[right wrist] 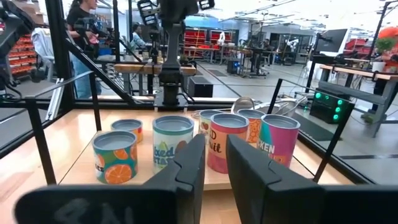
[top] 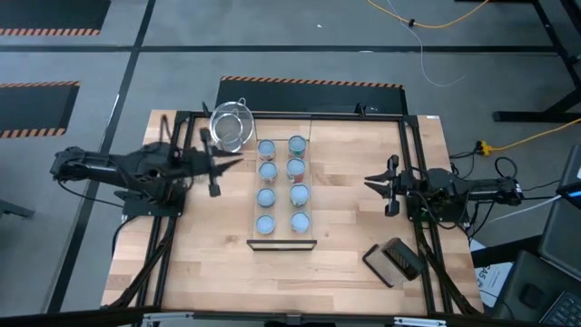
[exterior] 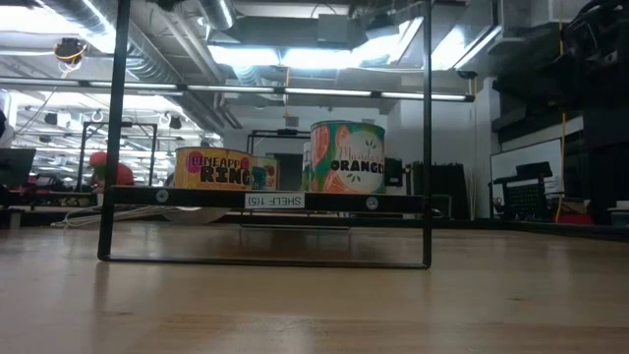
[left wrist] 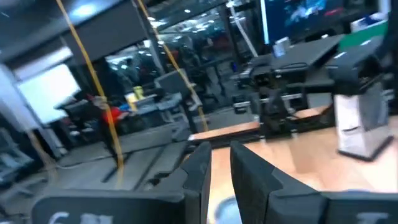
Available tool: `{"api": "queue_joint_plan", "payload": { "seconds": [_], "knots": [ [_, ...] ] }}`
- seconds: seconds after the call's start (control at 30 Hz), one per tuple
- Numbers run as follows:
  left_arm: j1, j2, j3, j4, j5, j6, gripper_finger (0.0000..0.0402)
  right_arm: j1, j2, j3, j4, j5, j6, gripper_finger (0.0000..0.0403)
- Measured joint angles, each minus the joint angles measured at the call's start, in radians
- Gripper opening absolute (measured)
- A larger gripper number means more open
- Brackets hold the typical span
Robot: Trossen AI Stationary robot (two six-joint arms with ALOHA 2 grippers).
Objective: Pick and place cans onto a shelf
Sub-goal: Return to Home Position
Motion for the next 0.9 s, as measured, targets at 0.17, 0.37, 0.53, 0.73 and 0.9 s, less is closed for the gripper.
{"api": "queue_joint_plan", "payload": {
  "seconds": [0.17,0.37,0.53,0.73,0.9],
  "knots": [
    [0.000,-0.130,-0.001,-0.058,-0.035,0.039,0.0054,0.000,0.000,0.000,-0.002,0.000,-0.033,0.0070],
    [0.000,-0.314,-0.001,-0.215,-0.039,0.017,0.0054,0.000,0.000,0.001,-0.002,0.000,-0.034,0.0070],
    [0.000,-0.429,-0.002,-0.424,-0.039,-0.122,0.0054,0.000,0.000,0.001,-0.002,0.000,-0.034,0.0070],
    [0.000,-0.480,-0.002,-0.623,-0.029,-0.267,0.0054,0.000,0.000,0.001,-0.001,0.000,-0.034,0.0070],
    [0.000,-0.481,-0.022,-0.663,0.093,-0.248,0.0054,0.000,0.000,0.001,-0.001,0.000,-0.036,0.0070]
  ]
}}
